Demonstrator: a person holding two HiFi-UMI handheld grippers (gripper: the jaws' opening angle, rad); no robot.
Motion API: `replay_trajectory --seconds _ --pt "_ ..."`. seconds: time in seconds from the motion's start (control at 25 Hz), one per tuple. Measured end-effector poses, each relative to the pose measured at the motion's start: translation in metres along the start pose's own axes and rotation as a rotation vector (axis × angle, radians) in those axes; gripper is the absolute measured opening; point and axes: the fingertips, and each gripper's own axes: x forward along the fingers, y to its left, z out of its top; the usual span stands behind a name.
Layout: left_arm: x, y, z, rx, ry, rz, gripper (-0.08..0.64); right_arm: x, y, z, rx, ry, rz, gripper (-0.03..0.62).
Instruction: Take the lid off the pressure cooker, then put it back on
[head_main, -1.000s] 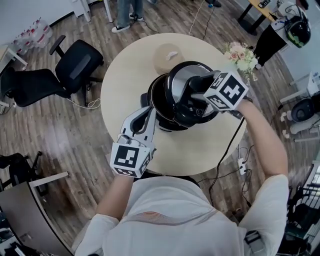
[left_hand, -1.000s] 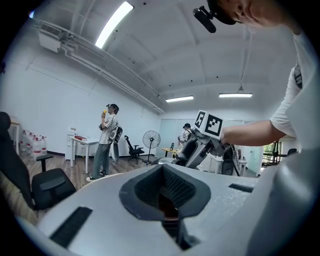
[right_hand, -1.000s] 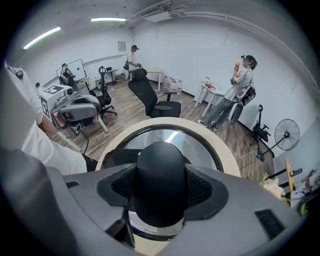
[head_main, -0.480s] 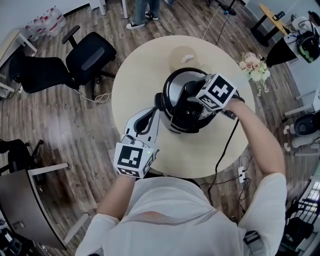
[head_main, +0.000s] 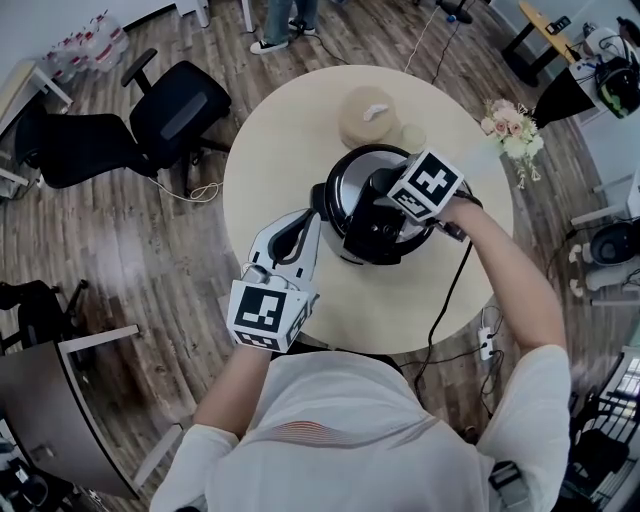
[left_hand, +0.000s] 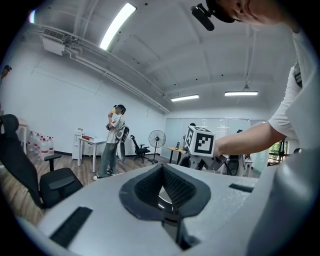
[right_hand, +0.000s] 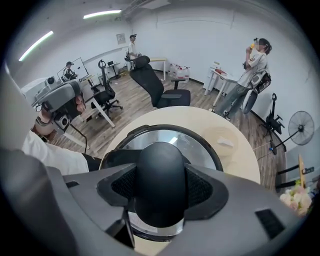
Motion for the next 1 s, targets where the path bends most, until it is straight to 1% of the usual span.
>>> replay_trajectory --seconds 0.36,0.52,0.56,0.6,0.64,0.68,0.72,0.76,0.8,0.88,1.0 --pt "0.009 0.003 -0.007 -0.01 0.016 -0.011 0.005 0.003 -0.001 0.0 0.001 0.015 0.028 0.279" --pt "0.017 0.017 -0.034 -0.003 0.078 0.022 0.005 0.003 0.0 0.0 0.002 0.015 0.029 0.279" --pt "0.019 0.02 -0.043 -0.008 0.095 0.024 0.005 0.003 0.0 0.0 0.002 0.014 0.028 0.279" --pt "0.023 0.023 -0.053 -0.032 0.113 0.016 0.005 0.003 0.0 0.0 0.002 0.013 0.028 0.279" --pt "0.027 0.025 -0.064 -0.084 0.134 -0.005 0.006 0.003 -0.001 0.0 0.002 0.012 0.027 0.279" --pt "0.031 0.027 -0.076 -0.166 0.158 -0.04 0.008 0.002 -0.001 0.0 0.001 0.012 0.027 0.279" --pt "0.035 0.028 -0.088 -0.267 0.183 -0.08 0.06 0.002 0.0 0.0 0.001 0.012 0.027 0.279" --pt "0.039 0.03 -0.1 -0.365 0.207 -0.113 0.129 0.002 0.0 0.0 0.002 0.013 0.027 0.279" --pt "0.041 0.032 -0.11 -0.445 0.226 -0.132 0.149 0.003 0.0 0.0 0.002 0.015 0.027 0.279" --pt "0.046 0.041 -0.128 -0.551 0.251 -0.136 0.158 0.003 0.0 0.0 0.003 0.015 0.026 0.279" --pt "0.054 0.053 -0.154 -0.657 0.282 -0.122 0.18 0.004 -0.001 0.0 0.001 0.011 0.026 0.279"
